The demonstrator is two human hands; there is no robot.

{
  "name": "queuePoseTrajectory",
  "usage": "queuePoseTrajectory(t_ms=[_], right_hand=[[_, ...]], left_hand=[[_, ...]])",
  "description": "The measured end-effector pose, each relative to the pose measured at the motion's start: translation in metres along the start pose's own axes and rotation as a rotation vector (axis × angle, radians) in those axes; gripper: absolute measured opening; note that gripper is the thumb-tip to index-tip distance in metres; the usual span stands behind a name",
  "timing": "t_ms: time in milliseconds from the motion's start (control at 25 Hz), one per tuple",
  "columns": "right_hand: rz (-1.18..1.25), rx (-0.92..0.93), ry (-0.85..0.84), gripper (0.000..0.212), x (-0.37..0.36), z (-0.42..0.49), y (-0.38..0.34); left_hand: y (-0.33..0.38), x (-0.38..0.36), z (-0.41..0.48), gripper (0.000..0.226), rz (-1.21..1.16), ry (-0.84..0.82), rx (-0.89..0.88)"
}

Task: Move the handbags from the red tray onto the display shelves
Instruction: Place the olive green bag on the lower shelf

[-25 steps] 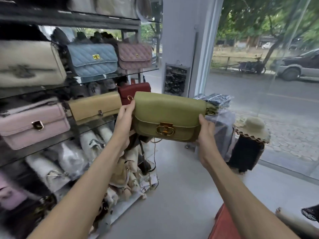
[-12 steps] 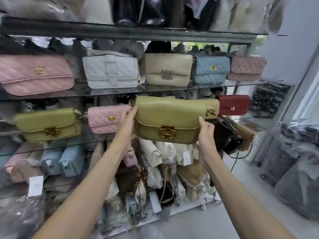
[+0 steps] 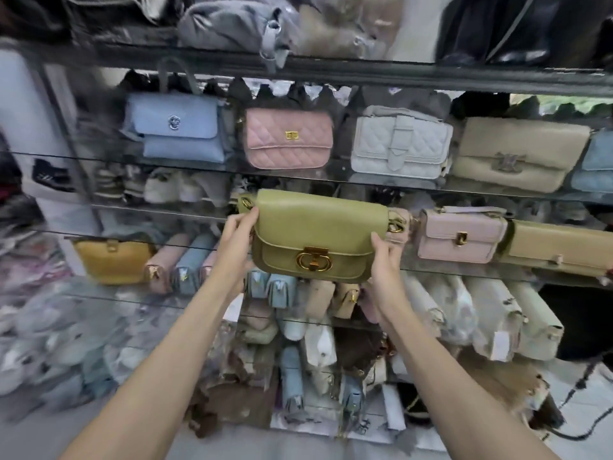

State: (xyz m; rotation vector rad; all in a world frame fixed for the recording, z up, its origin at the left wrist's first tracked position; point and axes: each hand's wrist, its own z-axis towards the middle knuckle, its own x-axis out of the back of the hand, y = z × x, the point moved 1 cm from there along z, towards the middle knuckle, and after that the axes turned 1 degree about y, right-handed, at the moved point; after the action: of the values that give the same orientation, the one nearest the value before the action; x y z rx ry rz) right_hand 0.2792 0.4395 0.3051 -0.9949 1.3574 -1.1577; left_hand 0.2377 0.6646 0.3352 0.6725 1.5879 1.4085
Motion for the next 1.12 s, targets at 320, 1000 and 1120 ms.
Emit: queuePoseTrajectory(t_ms=[320,1000,1120], right_hand=[[-0.075,-0.069,-0.252,0.051,-0.136,-0.01,0.038],[-0.194,-0.075,-0.462,0.068,-0.327,0.106,0.093],[-0.209,-0.138,-0.446,0.091,-0.348,0.12,0.111]], left_hand=[[0.015,0.129,0.012,0.019,0.059,0.268,-0.024],[0.015,0.218,0.169,0.02,0.131,0.523,-0.076],[0.006,0.229,0.199,0.023,0.136,0.511,-0.031]])
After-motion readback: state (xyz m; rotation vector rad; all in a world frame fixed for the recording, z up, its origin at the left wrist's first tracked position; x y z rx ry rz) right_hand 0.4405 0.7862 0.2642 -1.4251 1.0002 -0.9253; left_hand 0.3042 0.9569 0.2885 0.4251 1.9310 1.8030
